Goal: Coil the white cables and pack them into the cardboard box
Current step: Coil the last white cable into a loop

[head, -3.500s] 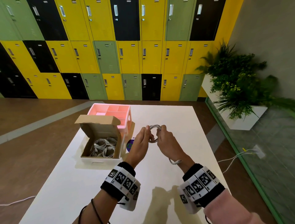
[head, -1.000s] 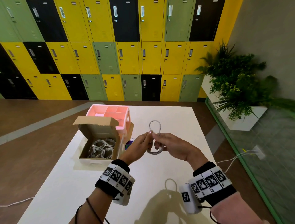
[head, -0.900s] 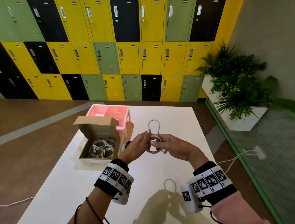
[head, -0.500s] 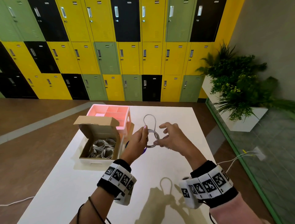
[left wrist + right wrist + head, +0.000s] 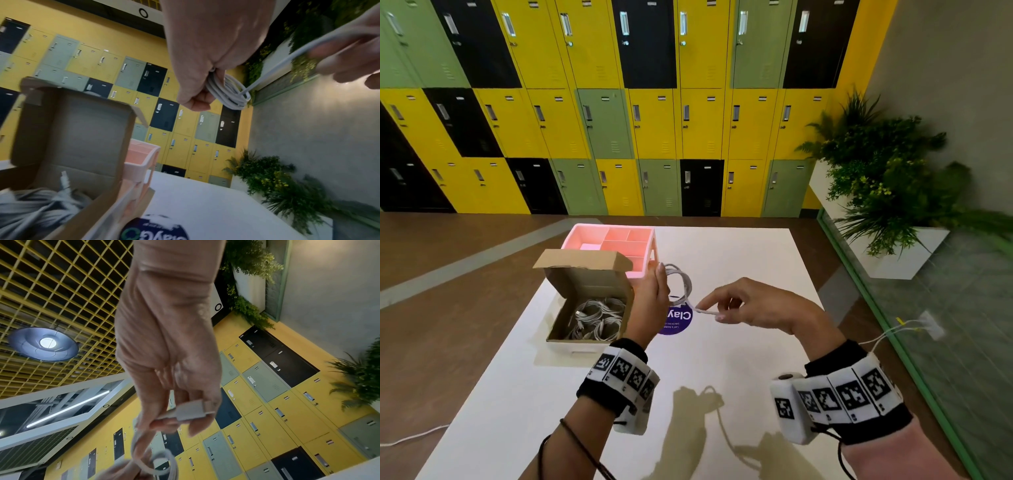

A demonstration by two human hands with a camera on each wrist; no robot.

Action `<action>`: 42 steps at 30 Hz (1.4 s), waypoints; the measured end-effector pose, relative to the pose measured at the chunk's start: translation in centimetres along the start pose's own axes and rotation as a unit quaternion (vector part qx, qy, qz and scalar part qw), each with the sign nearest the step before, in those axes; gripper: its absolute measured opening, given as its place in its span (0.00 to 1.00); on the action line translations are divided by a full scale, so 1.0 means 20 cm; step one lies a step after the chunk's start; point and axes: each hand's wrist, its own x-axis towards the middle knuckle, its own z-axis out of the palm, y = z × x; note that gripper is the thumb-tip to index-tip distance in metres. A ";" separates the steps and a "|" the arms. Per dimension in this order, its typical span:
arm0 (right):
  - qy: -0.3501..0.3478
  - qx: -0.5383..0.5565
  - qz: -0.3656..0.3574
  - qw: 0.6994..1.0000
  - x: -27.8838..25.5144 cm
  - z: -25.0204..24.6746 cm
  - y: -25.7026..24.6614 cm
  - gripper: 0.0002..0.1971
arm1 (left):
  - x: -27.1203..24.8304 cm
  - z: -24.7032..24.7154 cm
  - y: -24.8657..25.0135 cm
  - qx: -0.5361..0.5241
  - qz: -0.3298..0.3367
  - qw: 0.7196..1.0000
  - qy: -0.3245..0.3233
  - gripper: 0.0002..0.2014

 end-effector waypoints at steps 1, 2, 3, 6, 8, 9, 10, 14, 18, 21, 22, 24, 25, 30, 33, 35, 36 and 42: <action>0.013 -0.015 -0.011 1.000 -0.01 -0.02 0.00 0.15 | 0.00 -0.01 -0.01 -0.002 -0.012 1.000 0.000 0.16; 0.038 -0.018 -0.020 0.999 -0.01 -0.04 0.00 0.14 | 0.00 -0.02 -0.03 -0.006 -0.025 1.000 0.000 0.15; 0.070 -0.014 -0.029 0.997 -0.02 -0.06 0.00 0.14 | 0.00 -0.03 -0.05 -0.011 -0.035 0.999 -0.001 0.16; 0.160 0.021 -0.040 0.986 -0.02 -0.12 0.01 0.14 | -0.01 -0.04 -0.09 -0.020 -0.044 0.999 -0.002 0.18; 0.199 0.046 -0.035 0.978 -0.01 -0.15 0.03 0.14 | -0.01 -0.05 -0.07 -0.032 -0.037 0.999 -0.010 0.18; 0.215 0.059 -0.032 0.974 0.00 -0.17 0.04 0.15 | -0.01 -0.05 -0.06 -0.040 -0.033 0.999 -0.016 0.18; 0.228 0.075 -0.029 0.970 0.00 -0.18 0.06 0.15 | -0.01 -0.06 -0.05 -0.049 -0.031 0.998 -0.024 0.18; 0.250 0.162 -0.013 0.955 0.05 -0.18 0.12 0.17 | -0.02 -0.06 -0.06 -0.099 -0.024 0.993 -0.061 0.18; 0.257 0.200 -0.017 0.945 0.06 -0.16 0.14 0.18 | -0.04 -0.02 -0.07 -0.114 0.006 0.990 -0.082 0.18; 0.243 0.211 -0.031 0.946 0.07 -0.15 0.12 0.17 | -0.05 0.00 -0.08 -0.103 0.001 0.991 -0.085 0.13; 0.240 0.212 -0.034 0.947 0.07 -0.15 0.11 0.17 | -0.05 0.01 -0.10 -0.087 0.011 0.993 -0.082 0.12; 0.238 0.212 -0.034 0.947 0.08 -0.15 0.11 0.16 | -0.05 0.02 -0.13 -0.060 0.044 0.994 -0.079 0.12; 0.237 0.213 -0.032 0.947 0.08 -0.15 0.11 0.15 | -0.05 0.02 -0.14 -0.056 0.054 0.994 -0.079 0.13; 0.246 0.216 -0.028 0.944 0.09 -0.14 0.11 0.14 | -0.08 0.03 -0.16 -0.025 0.056 0.994 -0.092 0.14; 0.258 0.230 -0.022 0.938 0.09 -0.14 0.12 0.13 | -0.08 0.03 -0.16 -0.008 0.062 0.993 -0.103 0.15; 0.259 0.238 -0.025 0.936 0.09 -0.14 0.14 0.13 | -0.08 0.02 -0.15 0.004 0.058 0.993 -0.101 0.14; 0.256 0.242 -0.028 0.935 0.09 -0.15 0.15 0.13 | -0.08 0.02 -0.14 0.007 0.056 0.993 -0.100 0.12; 0.272 0.256 -0.009 0.927 0.11 -0.16 0.20 0.14 | -0.09 -0.01 -0.08 -0.025 0.025 0.993 -0.111 0.09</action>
